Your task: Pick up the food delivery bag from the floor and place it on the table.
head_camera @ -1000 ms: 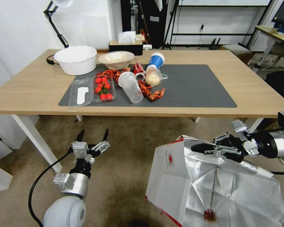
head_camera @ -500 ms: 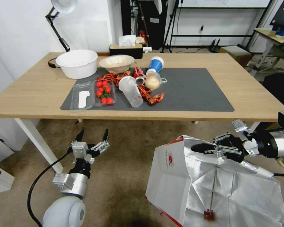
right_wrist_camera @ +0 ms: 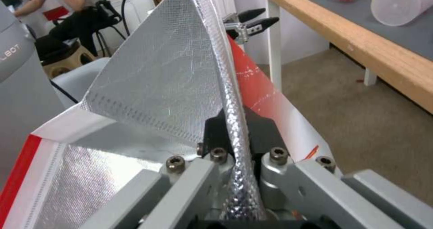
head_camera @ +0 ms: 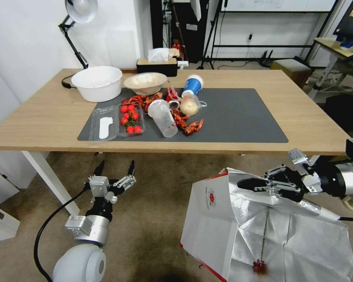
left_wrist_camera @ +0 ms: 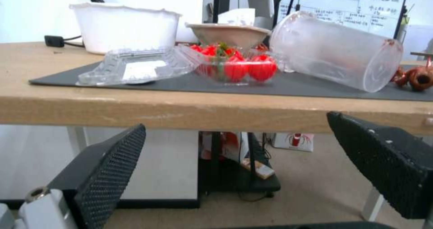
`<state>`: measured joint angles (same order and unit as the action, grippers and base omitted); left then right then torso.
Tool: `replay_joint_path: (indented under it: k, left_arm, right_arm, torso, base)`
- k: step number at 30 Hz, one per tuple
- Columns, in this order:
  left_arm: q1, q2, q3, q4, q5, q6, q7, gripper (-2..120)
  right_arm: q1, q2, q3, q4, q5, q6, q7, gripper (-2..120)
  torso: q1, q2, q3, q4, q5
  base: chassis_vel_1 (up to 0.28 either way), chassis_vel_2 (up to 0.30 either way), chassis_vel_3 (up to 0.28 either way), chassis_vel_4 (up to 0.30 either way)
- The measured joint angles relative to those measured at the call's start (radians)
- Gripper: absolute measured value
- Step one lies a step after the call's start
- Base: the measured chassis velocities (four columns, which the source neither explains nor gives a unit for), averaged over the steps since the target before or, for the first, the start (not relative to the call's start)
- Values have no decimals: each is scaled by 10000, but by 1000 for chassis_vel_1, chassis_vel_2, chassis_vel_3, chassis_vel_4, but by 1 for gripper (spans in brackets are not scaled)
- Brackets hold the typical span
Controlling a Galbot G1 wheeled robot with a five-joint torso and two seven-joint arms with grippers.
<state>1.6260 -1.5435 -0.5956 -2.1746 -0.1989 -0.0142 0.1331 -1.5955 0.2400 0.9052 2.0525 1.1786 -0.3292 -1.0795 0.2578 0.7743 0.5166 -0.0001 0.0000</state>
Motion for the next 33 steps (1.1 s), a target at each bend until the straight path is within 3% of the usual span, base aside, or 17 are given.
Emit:
replay_joint_path:
  k: [22, 33]
  left_arm:
    - [-21, -10, 6, 17, 0, 0, 0, 100]
    - [-42, -21, 23, 79, 0, -1, 0, 100]
  right_arm:
    - [-2, 1, 4, -7, -4, 0, -6, 0]
    - [-1, 11, -8, -31, -15, 0, -7, 0]
  torso:
    - [231, 553, 326, 0, -1]
    - [541, 1292, 751, 0, 0]
  base:
    - [0, 0, 0, 0]
    - [0, 0, 0, 0]
